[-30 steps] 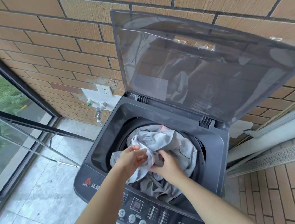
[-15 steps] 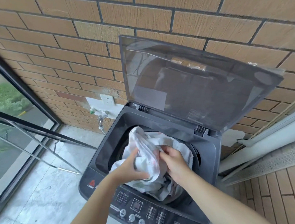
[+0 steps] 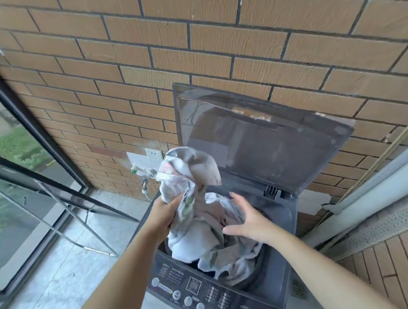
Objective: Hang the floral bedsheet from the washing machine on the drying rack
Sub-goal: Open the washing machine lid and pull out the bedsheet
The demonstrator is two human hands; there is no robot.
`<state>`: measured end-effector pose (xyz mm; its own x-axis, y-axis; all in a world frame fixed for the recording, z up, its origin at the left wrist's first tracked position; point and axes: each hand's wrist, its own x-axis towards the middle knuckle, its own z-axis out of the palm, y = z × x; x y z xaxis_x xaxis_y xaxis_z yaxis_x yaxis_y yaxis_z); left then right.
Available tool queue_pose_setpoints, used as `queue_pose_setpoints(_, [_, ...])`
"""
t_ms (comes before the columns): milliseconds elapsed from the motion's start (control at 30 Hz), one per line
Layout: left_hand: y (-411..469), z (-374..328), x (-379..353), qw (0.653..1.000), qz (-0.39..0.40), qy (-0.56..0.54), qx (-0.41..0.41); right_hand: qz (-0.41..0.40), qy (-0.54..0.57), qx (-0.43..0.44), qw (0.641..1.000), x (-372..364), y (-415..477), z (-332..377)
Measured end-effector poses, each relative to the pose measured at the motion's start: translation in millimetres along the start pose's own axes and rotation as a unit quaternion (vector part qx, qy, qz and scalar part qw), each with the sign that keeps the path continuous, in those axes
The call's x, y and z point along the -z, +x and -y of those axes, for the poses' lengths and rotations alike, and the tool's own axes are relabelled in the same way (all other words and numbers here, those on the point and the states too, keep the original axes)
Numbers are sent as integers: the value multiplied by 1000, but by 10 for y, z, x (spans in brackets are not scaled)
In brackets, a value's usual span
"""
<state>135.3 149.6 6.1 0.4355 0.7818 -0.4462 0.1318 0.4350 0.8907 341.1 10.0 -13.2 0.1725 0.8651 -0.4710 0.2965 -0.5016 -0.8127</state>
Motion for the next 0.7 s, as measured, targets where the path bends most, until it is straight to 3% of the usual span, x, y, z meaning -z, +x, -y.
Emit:
queue_pose_setpoints(67, [-54,-113,-23,999,-16,-40,4,24,-77,20,997,-198,9,0])
queue_pose_setpoints(133, [-130,-242,-64,997,-17,-74,9,-17,-152,66,986,-373,32,59])
queue_pose_setpoints(267, [-253,-409,-104,995,-32,-84,40,-50,-200,115,972,-559,98,151])
queue_pose_setpoints(333, [-261,-439,-80,992,-64,-92,54,-62,-101,144,983,-594,91,233])
queue_pose_setpoints(367, [-241,-434,-53,991,-87,-84,57,-80,36,129,988,-584,67,280])
queue_pose_setpoints(400, [-214,-443,-33,989,-116,-64,63,-84,72,153,982,-657,-23,333])
queue_pose_setpoints(467, [-148,-440,27,979,-187,2,83,-149,-29,152,977,-667,-174,457])
queue_pose_setpoints(533, [-108,-445,79,970,-200,85,111,-166,22,140,976,-618,-234,515])
queue_pose_setpoints(567, [-128,-461,104,965,-164,176,108,-170,44,138,975,-563,-230,489])
queue_pose_setpoints(633, [-114,-433,175,901,-90,422,43,-175,28,135,975,-474,-242,518])
queue_pose_setpoints(667, [-124,-458,184,866,-59,497,-12,-184,15,139,973,-421,-241,565])
queue_pose_setpoints(700, [-106,-447,222,859,-12,508,-65,-193,2,155,969,-367,-213,567])
